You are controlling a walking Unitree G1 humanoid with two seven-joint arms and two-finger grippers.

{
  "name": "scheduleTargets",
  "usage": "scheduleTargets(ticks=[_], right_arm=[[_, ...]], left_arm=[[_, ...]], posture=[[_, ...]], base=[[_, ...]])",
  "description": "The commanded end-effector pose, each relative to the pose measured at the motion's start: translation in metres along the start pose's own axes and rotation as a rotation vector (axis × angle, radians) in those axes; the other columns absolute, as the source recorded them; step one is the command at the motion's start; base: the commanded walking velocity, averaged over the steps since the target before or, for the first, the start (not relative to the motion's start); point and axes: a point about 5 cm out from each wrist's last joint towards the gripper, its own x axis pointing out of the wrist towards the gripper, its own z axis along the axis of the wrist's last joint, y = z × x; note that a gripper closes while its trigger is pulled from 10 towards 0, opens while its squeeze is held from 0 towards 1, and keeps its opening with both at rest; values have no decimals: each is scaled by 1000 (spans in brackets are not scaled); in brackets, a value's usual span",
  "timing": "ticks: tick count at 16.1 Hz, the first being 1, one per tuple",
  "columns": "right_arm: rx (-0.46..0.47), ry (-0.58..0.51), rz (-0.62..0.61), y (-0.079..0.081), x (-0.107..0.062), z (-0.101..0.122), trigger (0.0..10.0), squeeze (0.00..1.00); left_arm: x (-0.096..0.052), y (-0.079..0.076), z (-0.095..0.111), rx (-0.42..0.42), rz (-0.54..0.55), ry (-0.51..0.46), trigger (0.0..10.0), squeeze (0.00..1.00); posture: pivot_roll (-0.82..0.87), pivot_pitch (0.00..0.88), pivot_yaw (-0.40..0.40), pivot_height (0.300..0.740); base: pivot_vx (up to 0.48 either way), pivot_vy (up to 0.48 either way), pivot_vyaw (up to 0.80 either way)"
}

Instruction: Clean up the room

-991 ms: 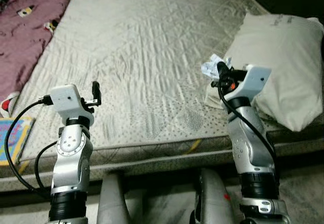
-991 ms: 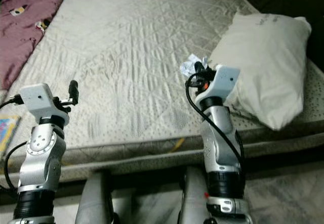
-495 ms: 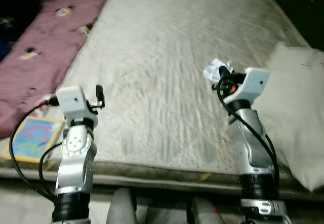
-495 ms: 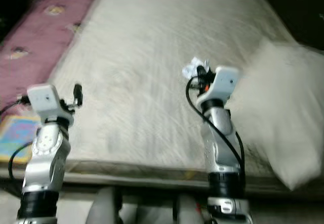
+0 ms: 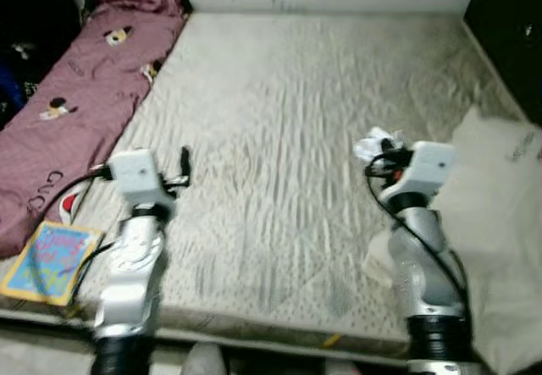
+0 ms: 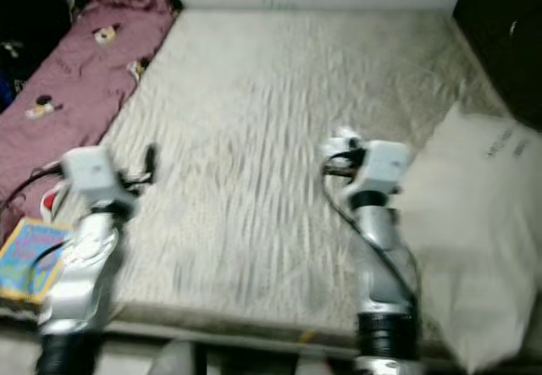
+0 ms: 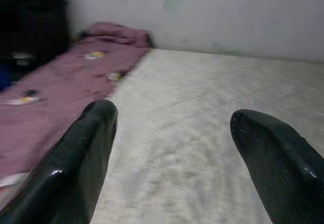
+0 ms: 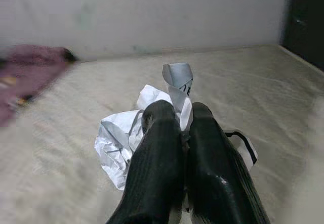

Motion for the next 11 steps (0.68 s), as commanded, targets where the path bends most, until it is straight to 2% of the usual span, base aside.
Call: scheduleTargets(ticks=[1,4,7,8,11], right_arm=[[-2,-30,44,12,2,7,10000,0],[-4,-14,35,8,-3,4,10000,0],[13,10,14,8,-5,-3,10000,0],[20,12,17,10,-3,-3,10000,0],[47,41,35,19,1,-5,10000,0]], left_arm=[[-2,8,-1,-3,31,8,10000,0],[-5,3,-2,-35,1,8,10000,0],[-11,8,-7,-22,17,24,10000,0],[-9,9,-8,-2,44,35,10000,0],[-3,9,-3,8,30,11,10000,0]], posture=[[-123,0,61,731],[-121,0,66,740],[-112,0,75,740],[-104,0,68,740],[-92,0,35,740]], base=[[0,0,0],[0,0,0],[0,0,0],[0,0,0],[0,0,0]])
